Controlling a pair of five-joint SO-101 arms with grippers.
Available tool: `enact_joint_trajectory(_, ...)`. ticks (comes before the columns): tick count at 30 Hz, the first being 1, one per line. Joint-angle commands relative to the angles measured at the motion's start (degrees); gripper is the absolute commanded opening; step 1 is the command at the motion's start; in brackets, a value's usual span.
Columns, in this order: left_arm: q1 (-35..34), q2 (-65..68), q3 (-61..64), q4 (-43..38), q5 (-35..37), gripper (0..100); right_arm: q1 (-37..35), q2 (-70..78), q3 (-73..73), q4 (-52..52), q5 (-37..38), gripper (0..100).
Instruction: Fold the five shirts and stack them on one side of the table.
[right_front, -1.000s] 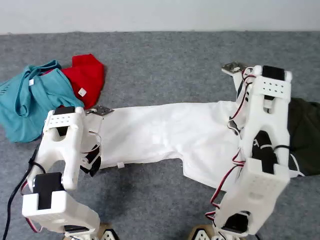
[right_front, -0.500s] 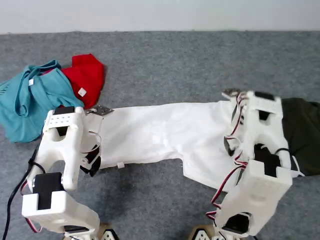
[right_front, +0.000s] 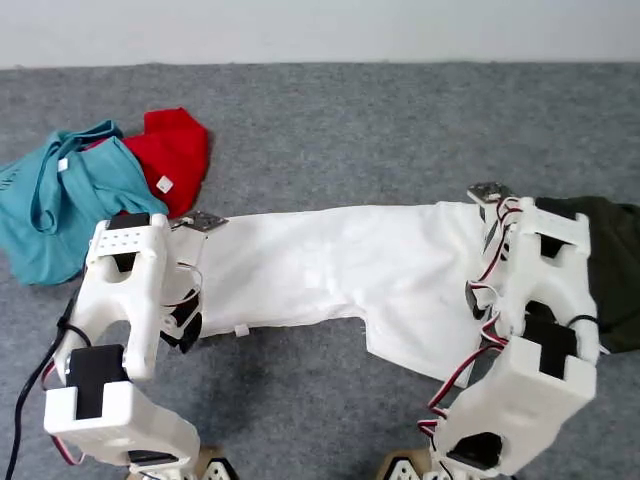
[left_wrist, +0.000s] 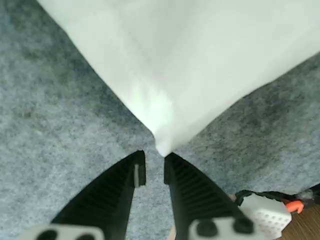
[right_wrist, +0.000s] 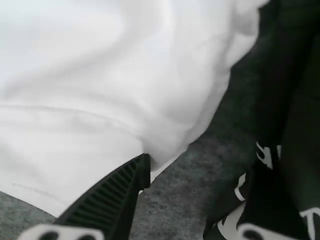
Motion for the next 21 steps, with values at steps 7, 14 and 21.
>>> enact_joint_trajectory(7,0.2,-1.7,-1.4,0.4,0.2,8,-7.2,-10.7,0.2,5.4,-2.6,30.7)
enact_joint_trajectory(14,0.2,-1.7,-1.4,0.4,0.2,8,-11.5,-18.1,0.4,7.4,-4.3,30.7)
enact_joint_trajectory(21,0.1,-1.7,-1.4,0.4,0.2,8,-18.9,-15.7,9.3,-3.6,-7.9,30.7)
